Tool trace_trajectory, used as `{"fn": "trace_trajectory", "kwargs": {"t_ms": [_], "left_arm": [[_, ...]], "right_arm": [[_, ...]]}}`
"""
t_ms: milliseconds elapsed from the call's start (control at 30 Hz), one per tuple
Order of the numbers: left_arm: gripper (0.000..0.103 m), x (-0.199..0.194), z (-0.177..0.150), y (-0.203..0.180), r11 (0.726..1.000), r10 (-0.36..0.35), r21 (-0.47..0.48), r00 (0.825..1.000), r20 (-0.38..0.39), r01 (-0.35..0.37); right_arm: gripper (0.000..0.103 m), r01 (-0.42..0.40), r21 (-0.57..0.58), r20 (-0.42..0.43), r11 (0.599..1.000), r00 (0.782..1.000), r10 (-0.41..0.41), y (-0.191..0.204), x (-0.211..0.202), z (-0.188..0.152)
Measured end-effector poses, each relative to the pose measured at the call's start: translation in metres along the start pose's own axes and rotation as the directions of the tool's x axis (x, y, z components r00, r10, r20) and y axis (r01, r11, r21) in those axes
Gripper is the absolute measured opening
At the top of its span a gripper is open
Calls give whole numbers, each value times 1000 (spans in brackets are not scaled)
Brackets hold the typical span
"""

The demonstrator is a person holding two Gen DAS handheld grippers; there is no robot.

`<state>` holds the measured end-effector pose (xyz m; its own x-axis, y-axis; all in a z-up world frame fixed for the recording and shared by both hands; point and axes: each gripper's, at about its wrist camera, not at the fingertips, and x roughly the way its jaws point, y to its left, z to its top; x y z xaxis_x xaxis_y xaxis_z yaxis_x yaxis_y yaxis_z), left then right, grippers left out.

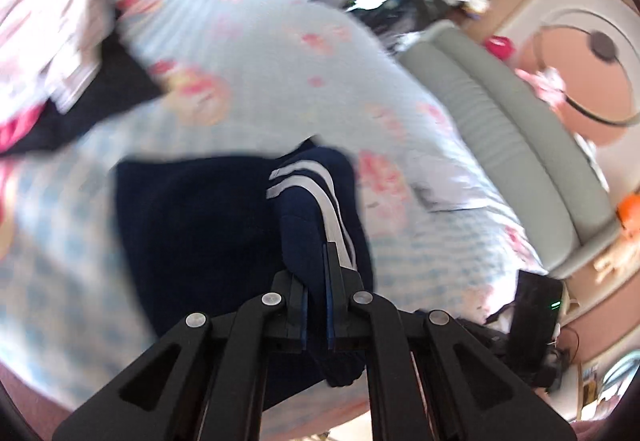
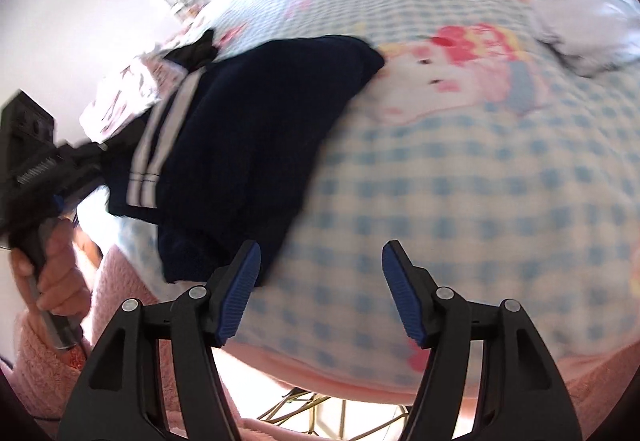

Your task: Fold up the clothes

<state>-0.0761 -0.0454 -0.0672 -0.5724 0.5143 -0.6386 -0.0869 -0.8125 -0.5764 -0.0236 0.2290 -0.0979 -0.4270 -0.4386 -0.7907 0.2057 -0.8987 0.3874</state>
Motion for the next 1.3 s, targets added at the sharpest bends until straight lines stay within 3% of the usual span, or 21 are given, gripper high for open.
{"fn": "trace_trajectory", "kwargs": {"t_ms": [133, 267, 433, 533, 600, 633, 667, 800, 900, 1000, 1067, 1133, 1200, 1300], "left_arm": [[6, 1, -17, 42, 995, 42, -90, 999, -33, -45], [6, 24, -45, 54, 991, 42, -124, 997, -63, -50], [8, 26, -51, 52, 992, 76, -98, 994, -77, -84], [12, 17, -55, 52, 991, 94, -86, 992, -87, -102], [17, 18, -59, 56, 989, 78, -114, 990, -116, -91], [25, 18, -61, 59, 988, 67, -129, 989, -132, -84], [32, 21, -63, 63, 987, 43, -146, 987, -154, -66], [44, 24, -64, 70, 982, -17, -189, 986, -164, -15], [46, 23, -62, 69, 978, 6, -206, 987, -162, -40], [48, 15, -61, 60, 977, 85, -183, 988, -129, -108], [65, 15, -62, 55, 978, 126, -150, 982, -143, -147], [67, 23, -66, 54, 982, 129, -111, 970, -206, -154], [64, 26, -70, 54, 982, 140, -96, 964, -225, -165], [47, 25, -70, 49, 987, 91, -111, 974, -209, -116]], "right_arm": [[68, -29, -104, -63, 994, 998, 22, 34, 20, -3], [70, 5, -196, -90, 980, 996, -24, 61, 38, -8], [70, -6, -45, -56, 999, 998, 3, 41, 39, 4], [70, 76, -76, -91, 994, 992, -83, 37, 47, 2], [70, 123, -103, -118, 987, 984, -135, 34, 53, -2], [70, 132, -107, -132, 985, 980, -146, 31, 57, -5], [70, 131, -82, -141, 988, 980, -142, 26, 58, -7], [70, 88, -25, -124, 996, 988, -90, 18, 51, 0], [70, 47, -17, -109, 999, 993, -48, 17, 50, 10], [72, -25, 35, -137, 999, 990, 29, 12, 67, 16], [74, -28, 33, -173, 999, 984, 34, 18, 77, 16], [74, -32, -2, -194, 999, 980, 31, 26, 84, 14], [67, -41, -67, -196, 997, 980, 27, 37, 85, 11], [36, -42, -89, -185, 995, 982, 24, 41, 77, 8]]}}
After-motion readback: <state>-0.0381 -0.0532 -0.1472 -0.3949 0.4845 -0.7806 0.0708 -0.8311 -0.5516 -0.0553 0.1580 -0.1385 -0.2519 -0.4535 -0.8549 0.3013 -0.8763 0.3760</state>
